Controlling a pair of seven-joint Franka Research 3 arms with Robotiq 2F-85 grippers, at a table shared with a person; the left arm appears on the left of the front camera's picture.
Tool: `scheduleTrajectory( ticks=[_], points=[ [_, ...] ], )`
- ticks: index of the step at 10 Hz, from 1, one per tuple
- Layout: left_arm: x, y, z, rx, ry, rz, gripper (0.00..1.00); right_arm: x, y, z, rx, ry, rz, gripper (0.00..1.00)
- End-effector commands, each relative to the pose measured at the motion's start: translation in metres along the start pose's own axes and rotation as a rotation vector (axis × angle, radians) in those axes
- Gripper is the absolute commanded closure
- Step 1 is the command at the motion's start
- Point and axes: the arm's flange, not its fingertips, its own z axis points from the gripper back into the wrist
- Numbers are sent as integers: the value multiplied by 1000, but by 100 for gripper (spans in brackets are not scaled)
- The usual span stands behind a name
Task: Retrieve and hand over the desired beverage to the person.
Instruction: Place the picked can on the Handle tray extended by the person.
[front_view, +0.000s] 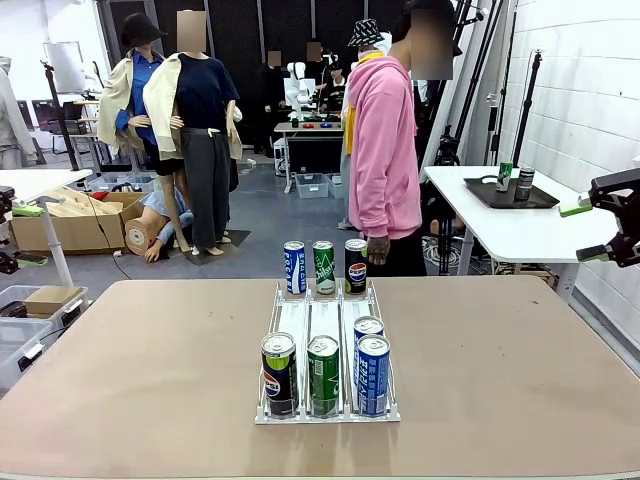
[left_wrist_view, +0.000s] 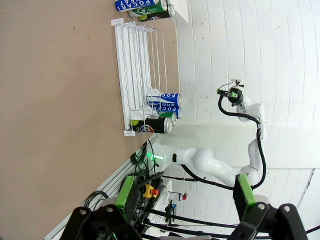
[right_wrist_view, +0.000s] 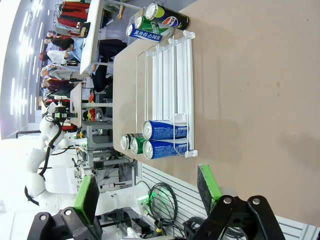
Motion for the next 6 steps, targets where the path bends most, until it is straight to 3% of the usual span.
scheduleTrajectory(
  ticks=[1, 6],
  points=[
    [-3, -2, 0, 3, -6, -1, 0, 1, 0, 0, -3, 4, -2, 0],
    [-3, -2, 0, 3, -6, -1, 0, 1, 0, 0, -3, 4, -2, 0]
  ],
)
